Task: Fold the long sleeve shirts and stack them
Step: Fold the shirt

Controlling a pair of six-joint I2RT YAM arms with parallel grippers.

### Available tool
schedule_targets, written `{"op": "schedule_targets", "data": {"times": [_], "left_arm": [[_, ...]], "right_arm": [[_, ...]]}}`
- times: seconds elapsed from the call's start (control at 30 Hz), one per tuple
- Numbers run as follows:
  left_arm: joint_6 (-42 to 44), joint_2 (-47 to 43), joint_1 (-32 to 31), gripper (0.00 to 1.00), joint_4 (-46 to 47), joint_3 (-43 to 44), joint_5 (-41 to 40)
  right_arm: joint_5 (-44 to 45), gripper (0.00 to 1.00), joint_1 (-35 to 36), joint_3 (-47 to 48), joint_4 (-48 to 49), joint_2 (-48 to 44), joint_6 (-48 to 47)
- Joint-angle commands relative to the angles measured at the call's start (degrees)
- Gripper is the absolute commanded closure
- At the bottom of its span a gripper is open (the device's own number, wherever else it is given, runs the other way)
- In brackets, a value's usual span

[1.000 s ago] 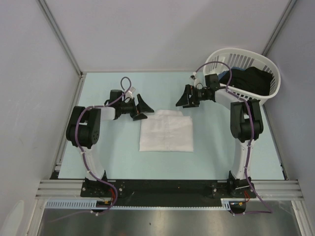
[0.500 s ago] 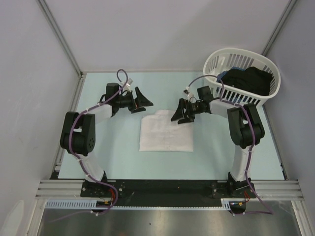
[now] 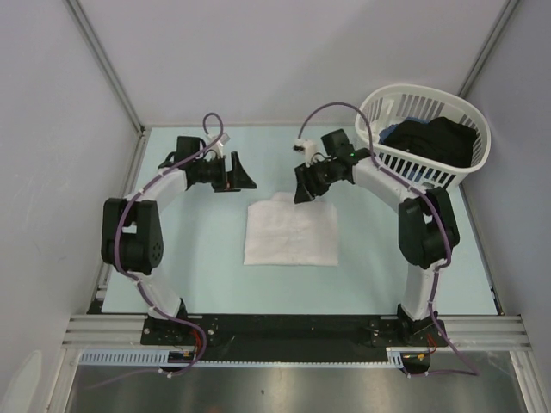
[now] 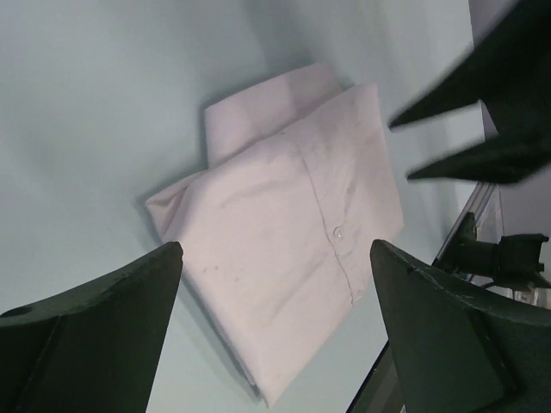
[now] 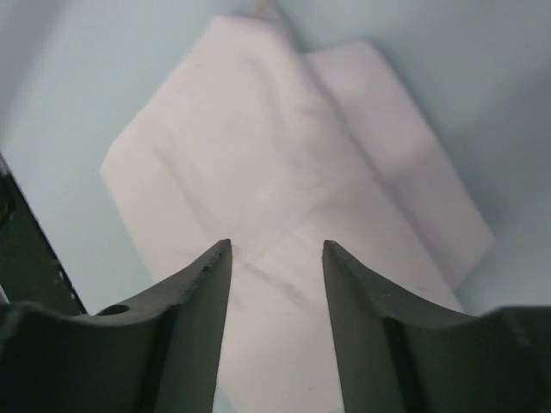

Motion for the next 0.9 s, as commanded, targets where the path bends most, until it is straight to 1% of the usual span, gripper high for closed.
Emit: {"op": "schedule_targets", "data": {"times": [0.0,0.03,0.07,0.1,0.17,0.23,0.27,0.37,0.47,0.67,0.77,0.83,0.87], "left_arm": [[0.26,-5.90,6.45,0.03,-0.75,-2.96,-0.77],[-0.09,-6.60,6.80,0.03,-0.66,-3.49,-0.94],[-0.36,-7.04,9.77,0.04,-0.74,-4.19,-1.03],[-1.14,-7.39,10.67,0.04,-0.92,-4.46,-1.03],[-1.50,-8.01,13.03,0.05,-2.75,-4.72,-2.17],[-0.80,-8.45,14.36,0.05,-4.51,-4.64,-3.05],[-0.28,-8.97,15.41,0.03,-6.52,-4.46,-3.84],[1.83,-9.94,17.35,0.01,-10.39,-4.20,-4.63],[3.24,-11.00,19.02,0.01,-12.34,-5.16,-4.63],[5.09,-14.51,21.48,0.01,-14.45,-7.45,-4.20],[5.61,-16.27,22.01,0.01,-14.63,-9.03,-4.46],[6.14,-17.93,22.10,0.01,-14.63,-10.08,-4.63],[6.40,-18.55,22.01,0.01,-14.63,-11.30,-4.63]], "right_arm": [[2.04,0.54,9.78,0.55,-5.58,-8.44,-12.87],[2.39,0.56,13.36,-1.81,-4.71,-10.10,-15.67],[2.56,0.58,14.88,-3.05,-3.92,-10.81,-16.83],[2.83,0.62,16.63,-4.72,-1.30,-11.34,-17.71],[3.53,0.65,21.03,-7.28,1.18,-11.70,-19.38],[4.32,0.66,23.67,-7.98,4.34,-10.74,-20.26],[4.67,0.66,26.38,-8.33,5.48,-9.25,-21.05],[5.73,0.66,30.17,-8.34,8.92,-6.35,-22.46],[7.31,0.65,32.72,-7.73,11.47,-2.74,-23.69],[10.47,0.64,34.76,-7.63,14.98,2.18,-24.92],[15.03,0.62,35.55,-8.60,18.93,4.99,-24.75],[17.15,0.63,35.99,-8.78,19.47,6.48,-25.27],[17.33,0.69,36.08,-9.04,19.38,6.58,-25.54]]}}
